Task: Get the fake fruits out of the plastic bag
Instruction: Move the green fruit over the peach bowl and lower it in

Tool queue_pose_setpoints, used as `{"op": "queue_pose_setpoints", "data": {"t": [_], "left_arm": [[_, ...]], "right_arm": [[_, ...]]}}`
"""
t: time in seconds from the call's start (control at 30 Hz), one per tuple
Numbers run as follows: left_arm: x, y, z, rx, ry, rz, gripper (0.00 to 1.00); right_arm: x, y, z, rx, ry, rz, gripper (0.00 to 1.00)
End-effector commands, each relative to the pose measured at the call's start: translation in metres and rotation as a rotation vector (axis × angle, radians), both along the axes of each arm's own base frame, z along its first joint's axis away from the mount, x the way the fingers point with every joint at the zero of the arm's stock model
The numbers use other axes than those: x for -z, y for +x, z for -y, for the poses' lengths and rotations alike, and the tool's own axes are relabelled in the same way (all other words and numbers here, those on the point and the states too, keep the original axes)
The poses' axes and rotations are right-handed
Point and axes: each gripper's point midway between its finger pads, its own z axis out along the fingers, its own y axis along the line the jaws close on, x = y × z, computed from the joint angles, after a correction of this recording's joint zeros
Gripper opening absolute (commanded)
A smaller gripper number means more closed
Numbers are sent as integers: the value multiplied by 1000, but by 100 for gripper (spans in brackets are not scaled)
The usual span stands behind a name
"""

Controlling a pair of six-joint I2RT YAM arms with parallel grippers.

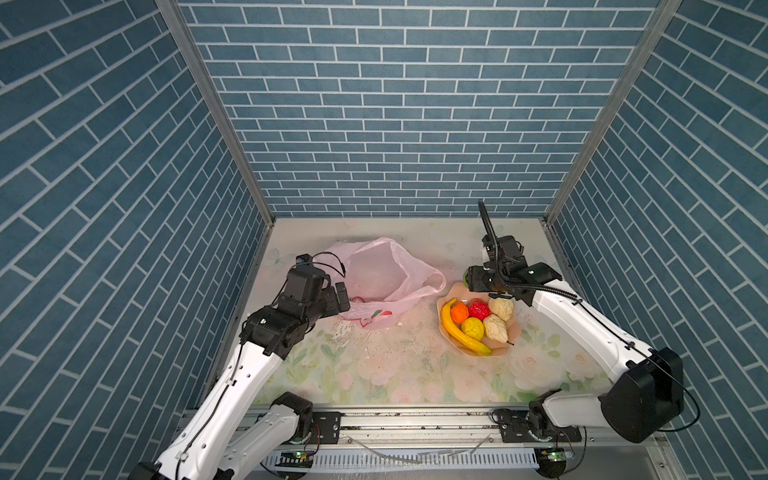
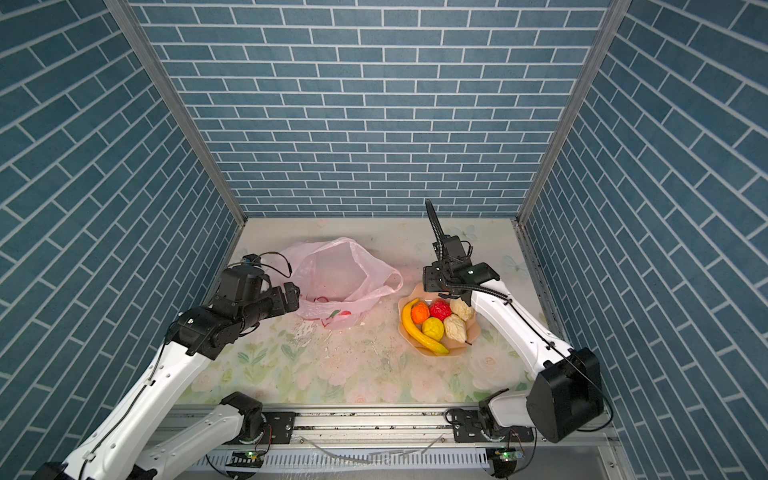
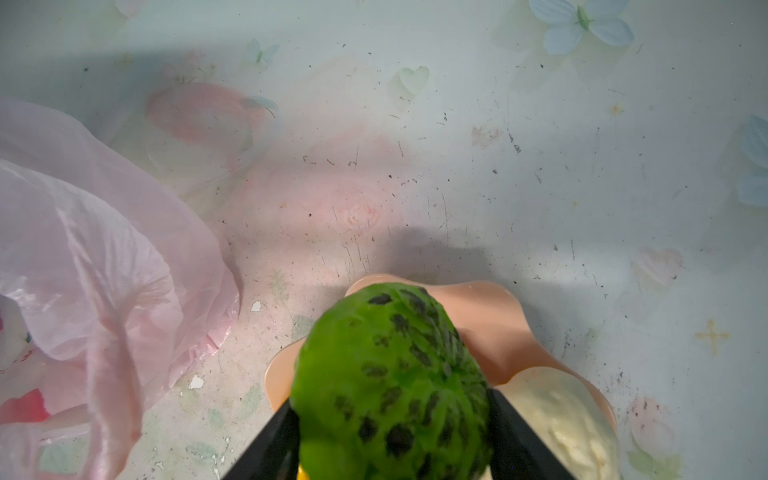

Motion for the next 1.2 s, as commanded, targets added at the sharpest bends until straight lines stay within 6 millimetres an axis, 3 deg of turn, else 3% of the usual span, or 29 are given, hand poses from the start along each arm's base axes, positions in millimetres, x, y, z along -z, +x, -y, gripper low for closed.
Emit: {"op": "queue_pose_setpoints", "data": {"t": [0.0,0.33,0.63,1.17], "left_arm": [[11,-15,1,26,-20,-42,99],[16,-37,-8,8,-56,-9,99],[18,-39,-12,-2,-35,-14,99],[19,-38,-13,-5,-30,-5,99]], "right_arm": [[15,4,-1,-31,-15,-12,25],[43,10,-1,-23,-17,-64,25],[65,11,-3,-11,-2,-106,26],[79,7,0,8,5,-129,31]]}}
